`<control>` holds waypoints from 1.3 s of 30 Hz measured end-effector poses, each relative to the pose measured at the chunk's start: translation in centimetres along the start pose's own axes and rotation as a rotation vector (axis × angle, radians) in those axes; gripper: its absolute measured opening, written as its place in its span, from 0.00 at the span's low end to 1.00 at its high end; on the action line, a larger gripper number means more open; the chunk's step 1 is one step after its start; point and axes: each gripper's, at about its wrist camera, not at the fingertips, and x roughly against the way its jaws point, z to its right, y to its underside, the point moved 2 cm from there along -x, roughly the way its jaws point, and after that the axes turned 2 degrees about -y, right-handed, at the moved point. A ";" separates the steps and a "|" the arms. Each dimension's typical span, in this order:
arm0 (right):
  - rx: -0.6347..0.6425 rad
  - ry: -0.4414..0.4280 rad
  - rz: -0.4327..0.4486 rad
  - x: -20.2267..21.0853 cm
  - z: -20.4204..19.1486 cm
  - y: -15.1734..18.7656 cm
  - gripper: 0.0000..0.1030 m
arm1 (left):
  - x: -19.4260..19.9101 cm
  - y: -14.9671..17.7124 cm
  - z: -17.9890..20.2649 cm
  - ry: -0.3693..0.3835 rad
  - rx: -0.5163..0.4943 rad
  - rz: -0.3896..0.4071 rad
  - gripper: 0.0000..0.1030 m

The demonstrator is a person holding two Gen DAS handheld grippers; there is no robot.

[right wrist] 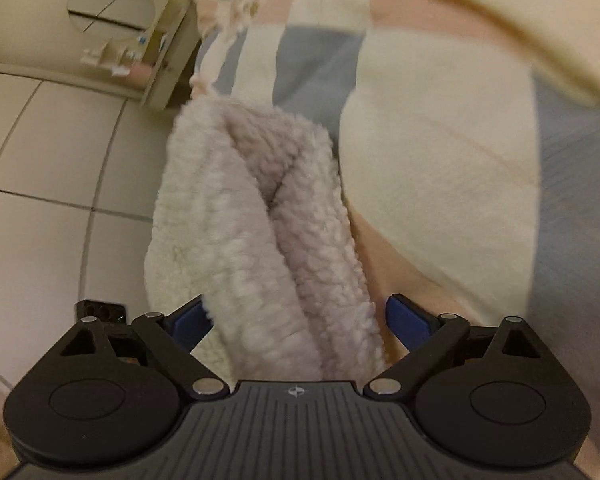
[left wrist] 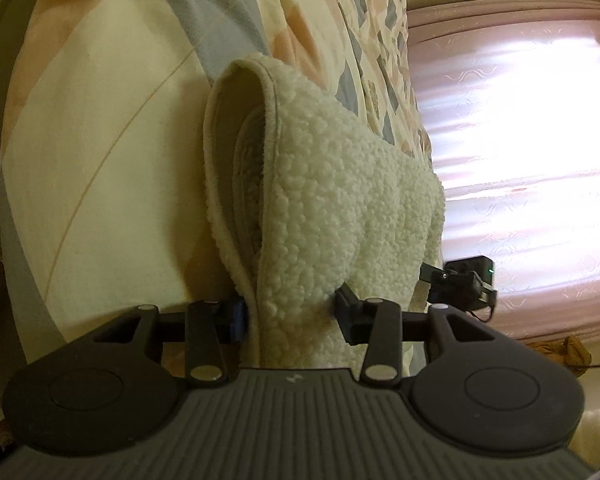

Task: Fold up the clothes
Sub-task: 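Grasp the folded vest with the left gripper while the right gripper grasps it, lift, then carry the folded cream vest with both grippers toward the clothes stack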

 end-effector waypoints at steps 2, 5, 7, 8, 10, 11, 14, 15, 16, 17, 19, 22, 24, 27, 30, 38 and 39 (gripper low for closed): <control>-0.017 -0.059 -0.035 -0.7 0.5 -0.3 0.78 | -0.3 -0.6 0.0 -0.004 -0.004 -0.007 0.38; 0.004 -0.096 -0.092 -1.6 0.2 -0.7 0.74 | -0.5 -1.5 0.2 -0.013 -0.026 -0.027 0.38; 0.000 -0.089 -0.110 -2.0 0.4 -1.0 0.74 | -0.5 -1.8 0.0 -0.012 -0.033 -0.044 0.38; -0.018 -0.093 -0.109 -2.2 0.7 -1.1 0.73 | -0.6 -1.9 -0.1 -0.012 -0.032 -0.050 0.40; -0.043 -0.091 -0.112 -2.7 1.0 -1.2 0.72 | -0.9 -2.1 -0.3 -0.012 -0.026 -0.058 0.40; -0.049 -0.090 -0.112 -2.9 1.1 -1.2 0.73 | -1.0 -2.2 -0.4 -0.013 -0.024 -0.062 0.40; -0.038 -0.102 -0.104 -3.4 0.5 -0.8 0.62 | -0.7 -2.2 -0.3 -0.017 -0.033 -0.065 0.36; -0.042 -0.111 -0.095 -3.3 0.4 -0.6 0.58 | -0.7 -2.4 -0.2 -0.019 -0.039 -0.065 0.34; -0.045 -0.120 -0.086 -3.2 0.3 -0.4 0.52 | -0.7 -2.6 0.1 -0.023 -0.049 -0.066 0.34; -0.047 -0.129 -0.076 -3.1 0.2 -0.1 0.48 | -0.8 -2.8 0.6 -0.027 -0.067 -0.069 0.33; -0.050 -0.132 -0.050 -2.5 0.0 0.4 0.47 | -0.7 -3.0 1.3 -0.028 -0.102 -0.077 0.33; -0.083 -0.128 -0.030 -2.5 0.7 0.6 0.55 | -1.0 -3.3 1.1 -0.028 -0.112 -0.093 0.36; -0.092 -0.116 -0.029 -3.0 1.1 0.7 0.59 | -1.3 -3.3 0.6 -0.017 -0.094 -0.098 0.37; -0.072 -0.108 -0.014 -3.3 0.8 0.9 0.52 | -0.8 -3.1 0.7 -0.020 -0.105 -0.085 0.32; -0.053 -0.100 0.021 -2.5 -0.4 2.0 0.41 | 0.0 -3.5 2.5 -0.049 -0.175 -0.078 0.28; -0.136 -0.068 0.337 1.0 -5.8 10.2 0.37 | 1.5 -9.9 10.8 -0.076 -0.416 -0.120 0.25; -0.168 -0.067 0.415 1.7 -6.8 12.1 0.37 | 0.9 -10.7 12.7 -0.069 -0.470 -0.153 0.25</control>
